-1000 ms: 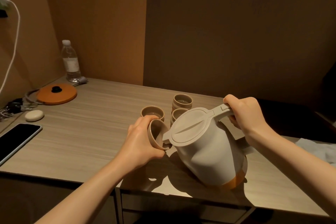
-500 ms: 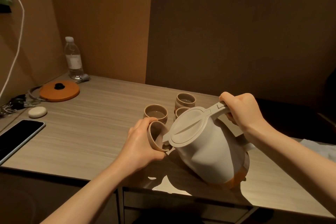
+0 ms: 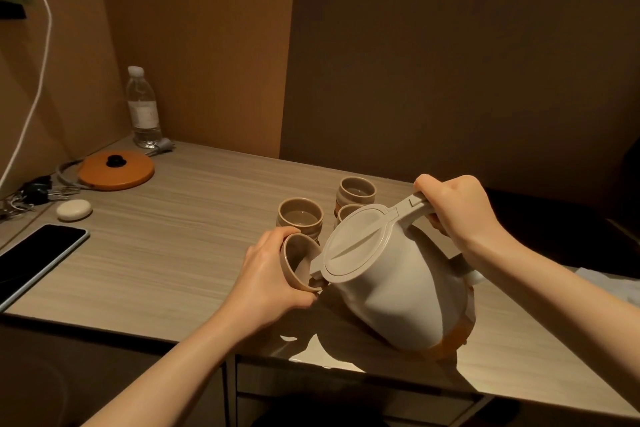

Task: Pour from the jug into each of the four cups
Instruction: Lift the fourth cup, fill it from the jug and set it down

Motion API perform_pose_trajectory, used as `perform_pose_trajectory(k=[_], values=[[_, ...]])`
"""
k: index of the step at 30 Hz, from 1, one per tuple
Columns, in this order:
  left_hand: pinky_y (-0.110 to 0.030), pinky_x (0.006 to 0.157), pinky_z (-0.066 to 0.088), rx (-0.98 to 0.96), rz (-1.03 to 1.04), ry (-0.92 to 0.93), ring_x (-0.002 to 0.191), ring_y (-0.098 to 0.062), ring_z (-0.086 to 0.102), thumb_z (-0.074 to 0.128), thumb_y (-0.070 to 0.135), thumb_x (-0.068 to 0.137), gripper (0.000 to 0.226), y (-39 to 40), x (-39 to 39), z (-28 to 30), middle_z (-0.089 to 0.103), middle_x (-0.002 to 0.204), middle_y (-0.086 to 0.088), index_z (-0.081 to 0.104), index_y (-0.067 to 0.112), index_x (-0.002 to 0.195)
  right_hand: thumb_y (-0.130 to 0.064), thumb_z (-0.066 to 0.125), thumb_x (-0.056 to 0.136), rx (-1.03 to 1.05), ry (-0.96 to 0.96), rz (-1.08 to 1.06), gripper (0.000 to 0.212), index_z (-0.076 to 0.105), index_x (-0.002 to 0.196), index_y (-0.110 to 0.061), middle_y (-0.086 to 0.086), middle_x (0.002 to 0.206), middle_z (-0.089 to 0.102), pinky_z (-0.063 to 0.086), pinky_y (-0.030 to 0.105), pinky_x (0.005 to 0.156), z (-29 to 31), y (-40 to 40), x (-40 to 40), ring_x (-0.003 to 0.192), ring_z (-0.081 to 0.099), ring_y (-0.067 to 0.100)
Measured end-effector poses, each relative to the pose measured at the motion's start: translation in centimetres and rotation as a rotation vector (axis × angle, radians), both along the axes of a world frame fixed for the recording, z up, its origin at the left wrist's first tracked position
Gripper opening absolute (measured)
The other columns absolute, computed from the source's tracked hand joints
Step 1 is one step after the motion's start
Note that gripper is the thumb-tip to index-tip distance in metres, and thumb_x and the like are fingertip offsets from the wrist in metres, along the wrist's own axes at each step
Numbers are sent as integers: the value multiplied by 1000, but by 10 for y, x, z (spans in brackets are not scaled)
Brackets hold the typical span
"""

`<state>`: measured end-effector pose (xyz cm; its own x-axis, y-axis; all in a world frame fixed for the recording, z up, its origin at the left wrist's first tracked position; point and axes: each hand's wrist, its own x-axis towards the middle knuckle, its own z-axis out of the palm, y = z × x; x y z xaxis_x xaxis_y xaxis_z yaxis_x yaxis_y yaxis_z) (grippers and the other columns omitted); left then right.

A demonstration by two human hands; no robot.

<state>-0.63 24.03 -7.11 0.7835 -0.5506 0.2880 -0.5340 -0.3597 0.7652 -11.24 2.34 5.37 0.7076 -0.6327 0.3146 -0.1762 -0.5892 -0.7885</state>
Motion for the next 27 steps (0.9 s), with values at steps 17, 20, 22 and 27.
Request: perform_pose_trajectory(k=[17, 20, 22, 27], values=[[-32, 93, 47, -11, 0, 27, 116, -12, 47, 91, 30, 47, 87, 3, -4, -1, 51, 120, 15, 44, 37, 120, -30, 55, 85, -26, 14, 12, 55, 51, 32, -18, -2, 38, 45, 40, 40, 61, 2, 5, 1, 50, 44, 19], [-32, 92, 47, -30, -4, 31, 115, -11, 48, 90, 31, 46, 85, 4, -4, -1, 52, 119, 15, 46, 36, 118, -31, 55, 83, -37, 24, 12, 48, 51, 38, -14, 2, 41, 46, 40, 42, 62, 2, 5, 2, 49, 43, 20], [-33, 92, 47, -39, -4, 39, 115, -11, 48, 90, 33, 44, 85, 5, -3, -3, 52, 118, 16, 47, 37, 118, -33, 54, 81, -46, 38, 16, 45, 53, 43, -10, 5, 43, 47, 41, 43, 63, 1, 6, 2, 50, 44, 20], [-35, 93, 48, -45, -3, 44, 114, -10, 49, 90, 33, 44, 85, 5, -3, -3, 52, 117, 16, 47, 37, 117, -32, 54, 84, -62, 43, 19, 46, 53, 44, -9, 5, 43, 47, 41, 41, 62, 2, 7, 4, 50, 44, 20]])
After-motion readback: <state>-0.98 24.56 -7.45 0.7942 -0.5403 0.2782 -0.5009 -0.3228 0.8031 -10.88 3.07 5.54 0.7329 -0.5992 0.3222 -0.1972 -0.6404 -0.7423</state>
